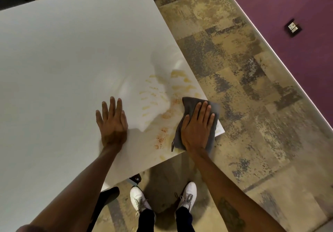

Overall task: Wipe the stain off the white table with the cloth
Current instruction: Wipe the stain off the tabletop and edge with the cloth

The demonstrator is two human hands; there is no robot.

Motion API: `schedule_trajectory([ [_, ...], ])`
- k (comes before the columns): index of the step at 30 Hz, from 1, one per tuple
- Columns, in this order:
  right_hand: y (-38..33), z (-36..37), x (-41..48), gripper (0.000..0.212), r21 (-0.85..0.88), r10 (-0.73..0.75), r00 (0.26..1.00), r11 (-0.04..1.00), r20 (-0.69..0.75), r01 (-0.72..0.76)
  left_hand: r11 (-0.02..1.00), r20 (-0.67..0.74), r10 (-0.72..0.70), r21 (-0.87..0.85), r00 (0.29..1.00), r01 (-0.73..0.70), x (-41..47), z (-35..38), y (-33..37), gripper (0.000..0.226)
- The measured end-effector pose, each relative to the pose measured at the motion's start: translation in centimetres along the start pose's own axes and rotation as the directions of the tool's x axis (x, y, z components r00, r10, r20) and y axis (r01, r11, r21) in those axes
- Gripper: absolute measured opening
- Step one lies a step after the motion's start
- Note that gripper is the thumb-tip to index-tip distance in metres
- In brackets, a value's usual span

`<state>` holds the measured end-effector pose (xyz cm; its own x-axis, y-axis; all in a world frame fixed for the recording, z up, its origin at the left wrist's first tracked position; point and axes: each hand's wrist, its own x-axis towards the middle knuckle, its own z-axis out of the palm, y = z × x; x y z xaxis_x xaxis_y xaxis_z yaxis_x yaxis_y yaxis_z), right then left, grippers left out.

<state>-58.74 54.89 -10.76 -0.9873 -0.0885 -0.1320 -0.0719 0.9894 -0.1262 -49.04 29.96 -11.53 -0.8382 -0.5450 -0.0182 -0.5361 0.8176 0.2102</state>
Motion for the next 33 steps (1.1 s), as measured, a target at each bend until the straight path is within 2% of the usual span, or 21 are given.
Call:
schedule_trajectory([
  [9,-1.9,1.5,-5.1,0.061,0.107,0.167,0.984,0.981,-0.054,-0.161,0.999,0.028,-0.024,-0.021,0.999,0.024,-0.1,0.1,0.0,0.055],
  [18,-0.2,1.7,-4.1,0.074,0.073,0.120,0.990,0.991,-0.077,-0.114,1.000,-0.023,0.009,0.019,1.000,-0.008,-0.2,0.3,-0.3,0.051],
  [24,1.2,1.3,-0.2,0.067,0.021,-0.026,0.997,0.999,-0.074,0.027,0.999,-0.017,0.002,0.036,1.000,-0.001,-0.2,0.3,-0.2,0.050],
  [30,3.5,-0.1,4.0,0.058,0.065,-0.298,0.953,0.951,-0.048,0.301,0.998,0.037,-0.042,-0.044,0.998,0.043,-0.1,0.1,-0.1,0.052],
  [33,3.4,-0.2,4.5,0.055,0.061,-0.285,0.958,0.956,-0.035,0.286,0.998,0.042,-0.051,-0.040,0.998,0.053,-0.2,0.1,0.1,0.052],
])
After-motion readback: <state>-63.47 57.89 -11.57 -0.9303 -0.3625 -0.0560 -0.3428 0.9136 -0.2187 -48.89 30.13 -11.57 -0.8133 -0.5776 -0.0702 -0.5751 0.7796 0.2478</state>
